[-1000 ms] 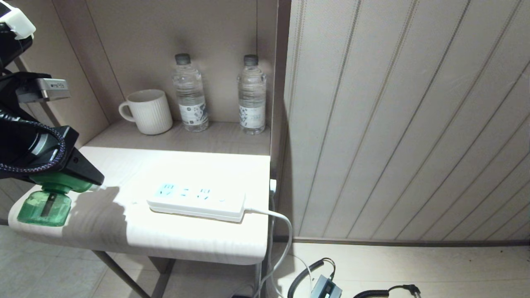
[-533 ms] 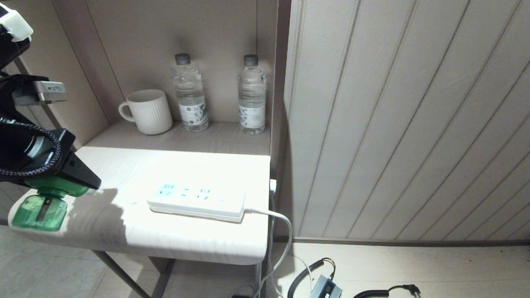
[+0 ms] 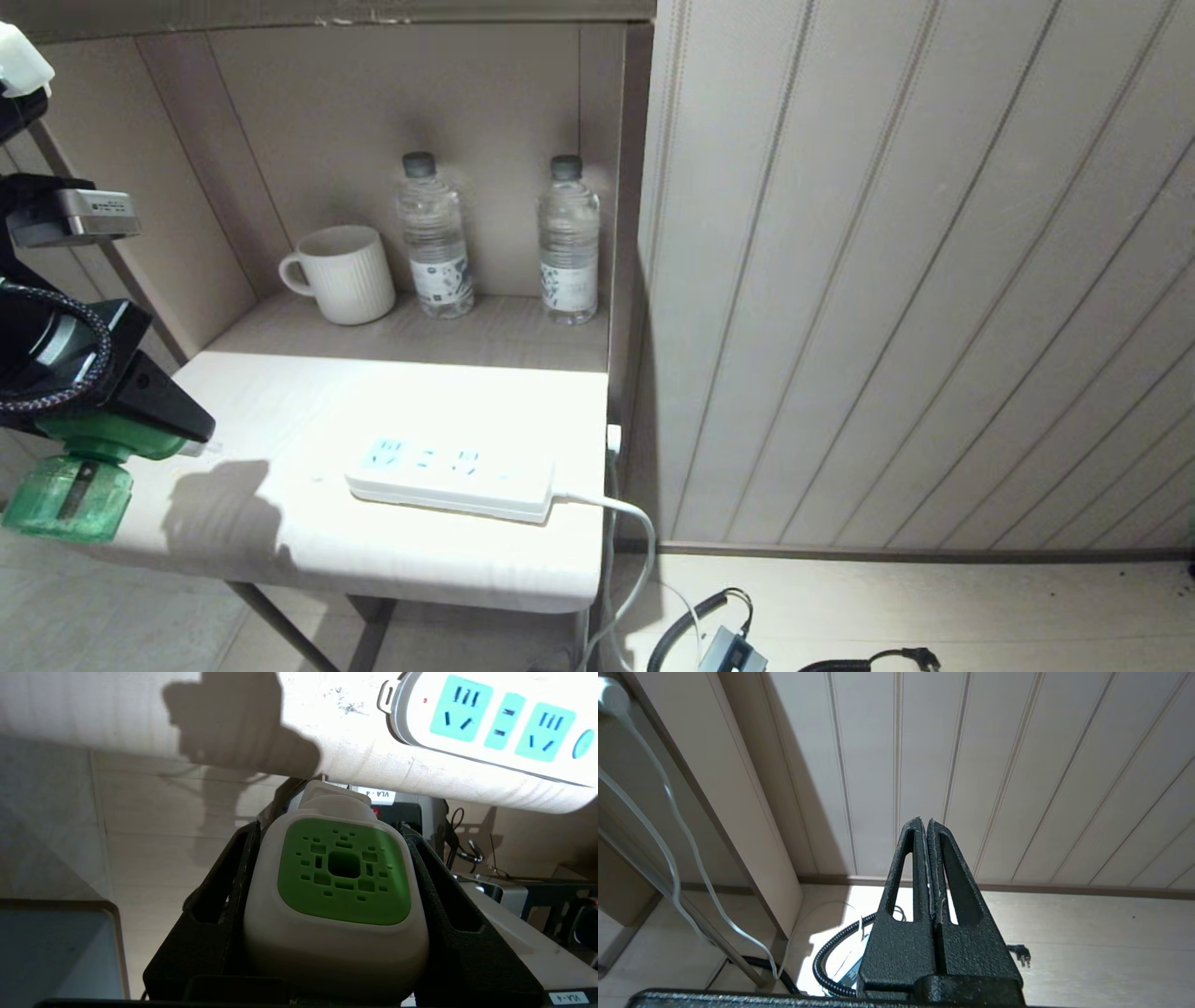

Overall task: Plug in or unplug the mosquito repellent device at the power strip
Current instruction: Insert the plug into the socket

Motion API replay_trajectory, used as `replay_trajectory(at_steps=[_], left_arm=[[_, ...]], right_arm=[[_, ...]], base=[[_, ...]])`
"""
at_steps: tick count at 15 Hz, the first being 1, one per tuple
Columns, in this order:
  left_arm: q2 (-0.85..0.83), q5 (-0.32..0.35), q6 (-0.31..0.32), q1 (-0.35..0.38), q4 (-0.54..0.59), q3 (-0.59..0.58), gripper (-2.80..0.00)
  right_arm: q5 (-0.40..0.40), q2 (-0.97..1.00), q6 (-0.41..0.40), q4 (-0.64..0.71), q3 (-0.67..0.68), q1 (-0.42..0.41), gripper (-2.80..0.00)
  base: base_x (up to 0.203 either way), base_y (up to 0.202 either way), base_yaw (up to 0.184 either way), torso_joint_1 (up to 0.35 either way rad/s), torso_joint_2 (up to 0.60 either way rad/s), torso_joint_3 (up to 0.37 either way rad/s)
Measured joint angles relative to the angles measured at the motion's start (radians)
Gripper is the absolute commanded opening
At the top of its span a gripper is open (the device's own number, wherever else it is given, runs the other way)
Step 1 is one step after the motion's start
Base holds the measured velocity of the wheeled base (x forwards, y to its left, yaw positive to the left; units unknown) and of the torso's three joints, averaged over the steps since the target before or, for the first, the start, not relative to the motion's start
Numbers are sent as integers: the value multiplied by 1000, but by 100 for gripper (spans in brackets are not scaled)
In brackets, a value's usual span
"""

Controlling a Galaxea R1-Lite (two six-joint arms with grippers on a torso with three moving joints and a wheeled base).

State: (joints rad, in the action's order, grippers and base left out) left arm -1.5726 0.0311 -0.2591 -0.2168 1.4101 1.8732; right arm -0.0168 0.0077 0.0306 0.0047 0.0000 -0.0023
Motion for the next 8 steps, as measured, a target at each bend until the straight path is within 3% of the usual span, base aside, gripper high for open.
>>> replay_trajectory(at_steps=[8], left_arm=[[-39, 77, -5, -26, -11, -84, -280]], right_arm=[[0, 0, -1, 0, 0, 0, -280]], base=[[0, 0, 0, 210, -487, -280]])
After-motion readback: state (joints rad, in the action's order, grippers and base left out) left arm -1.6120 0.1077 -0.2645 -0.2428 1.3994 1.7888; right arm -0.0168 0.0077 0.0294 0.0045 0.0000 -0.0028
